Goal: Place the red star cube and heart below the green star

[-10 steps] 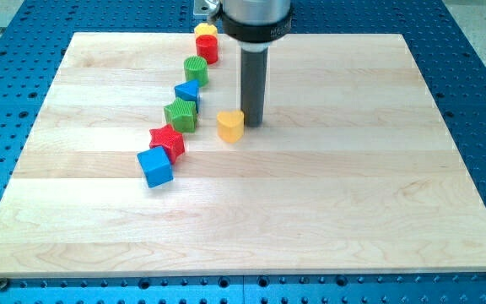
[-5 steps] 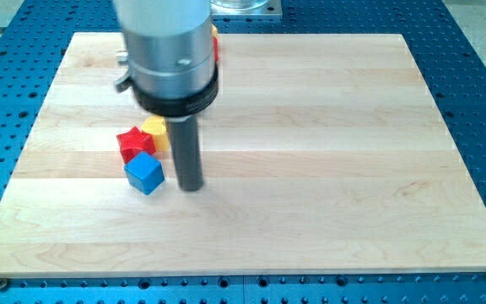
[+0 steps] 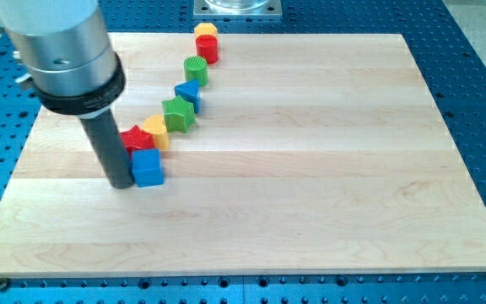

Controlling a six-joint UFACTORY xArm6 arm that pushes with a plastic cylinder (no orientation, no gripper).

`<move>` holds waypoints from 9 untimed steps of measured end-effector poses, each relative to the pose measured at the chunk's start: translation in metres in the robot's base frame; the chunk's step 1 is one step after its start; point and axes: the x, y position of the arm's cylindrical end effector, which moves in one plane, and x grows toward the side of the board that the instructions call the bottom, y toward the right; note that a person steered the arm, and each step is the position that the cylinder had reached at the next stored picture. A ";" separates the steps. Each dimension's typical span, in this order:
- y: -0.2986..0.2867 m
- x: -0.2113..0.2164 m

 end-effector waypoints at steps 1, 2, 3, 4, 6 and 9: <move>0.018 0.003; 0.044 0.004; 0.044 -0.003; 0.052 0.031; 0.055 -0.014; 0.096 -0.038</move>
